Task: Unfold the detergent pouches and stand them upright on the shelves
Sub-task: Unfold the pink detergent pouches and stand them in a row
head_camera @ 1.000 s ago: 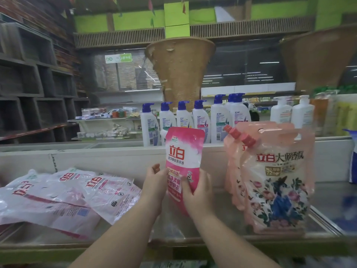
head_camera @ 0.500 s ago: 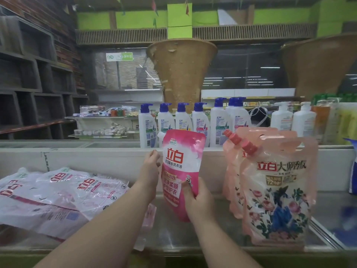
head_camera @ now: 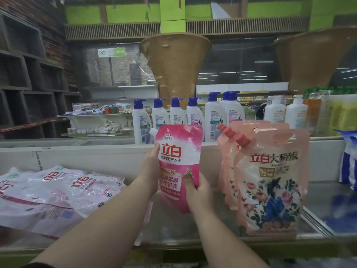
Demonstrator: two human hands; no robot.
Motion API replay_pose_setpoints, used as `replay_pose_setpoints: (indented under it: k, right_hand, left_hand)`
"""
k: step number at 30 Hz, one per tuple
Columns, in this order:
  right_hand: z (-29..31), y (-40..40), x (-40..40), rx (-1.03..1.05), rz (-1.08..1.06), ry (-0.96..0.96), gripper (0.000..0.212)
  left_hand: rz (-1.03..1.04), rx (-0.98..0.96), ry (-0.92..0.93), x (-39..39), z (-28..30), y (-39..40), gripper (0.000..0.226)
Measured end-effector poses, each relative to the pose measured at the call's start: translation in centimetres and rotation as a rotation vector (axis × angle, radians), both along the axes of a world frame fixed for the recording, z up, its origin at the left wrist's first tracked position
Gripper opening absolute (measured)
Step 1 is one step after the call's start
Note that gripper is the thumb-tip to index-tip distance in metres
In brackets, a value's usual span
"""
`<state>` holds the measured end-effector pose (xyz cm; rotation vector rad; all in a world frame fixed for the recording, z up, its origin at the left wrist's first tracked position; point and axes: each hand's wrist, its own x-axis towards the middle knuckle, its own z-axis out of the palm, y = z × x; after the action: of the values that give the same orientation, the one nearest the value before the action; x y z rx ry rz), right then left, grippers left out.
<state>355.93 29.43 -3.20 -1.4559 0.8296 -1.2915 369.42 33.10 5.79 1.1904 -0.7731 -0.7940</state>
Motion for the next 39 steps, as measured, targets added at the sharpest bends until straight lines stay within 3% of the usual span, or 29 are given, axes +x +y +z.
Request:
replay_pose_setpoints:
  k: [2,5,8,14,19,24,30,39]
  right_hand:
    - [0.1,-0.4,-0.3,0.026,-0.047,-0.029,0.042]
    - [0.2,-0.9,-0.6,0.062,-0.169,-0.071,0.044]
    - [0.2,-1.1,-0.7,0.028,-0.245,-0.018,0.043]
    - [0.5,-0.9,-0.8,0.033,-0.298,0.027,0.046]
    - [0.3,-1.4,-0.6,0.020,-0.302,0.057,0.047]
    - [0.1,-2.4,-0.2,0.042,-0.309,0.060,0.041]
    - [0.8,-3.4,0.2,0.092,-0.313,0.030,0.031]
    - [0.0,-3.4,0.3,0.049,-0.268,-0.009,0.037]
  left_hand:
    - [0.022,0.021,0.008,0.4,-0.6,-0.1,0.062]
    - [0.078,-0.020,0.008,0.7,-1.0,0.4,0.038]
    - [0.055,-0.037,0.006,1.0,-1.5,0.9,0.035]
    - [0.024,-0.061,0.034,0.0,-2.3,1.7,0.028]
    - [0.118,-0.084,0.026,-0.9,-2.6,2.2,0.028]
    - [0.165,-0.125,0.150,-1.5,-2.9,2.4,0.021]
    - [0.152,0.096,0.023,-1.5,-6.3,0.7,0.053]
    - [0.166,0.131,-0.053,-0.3,-8.1,-0.9,0.044]
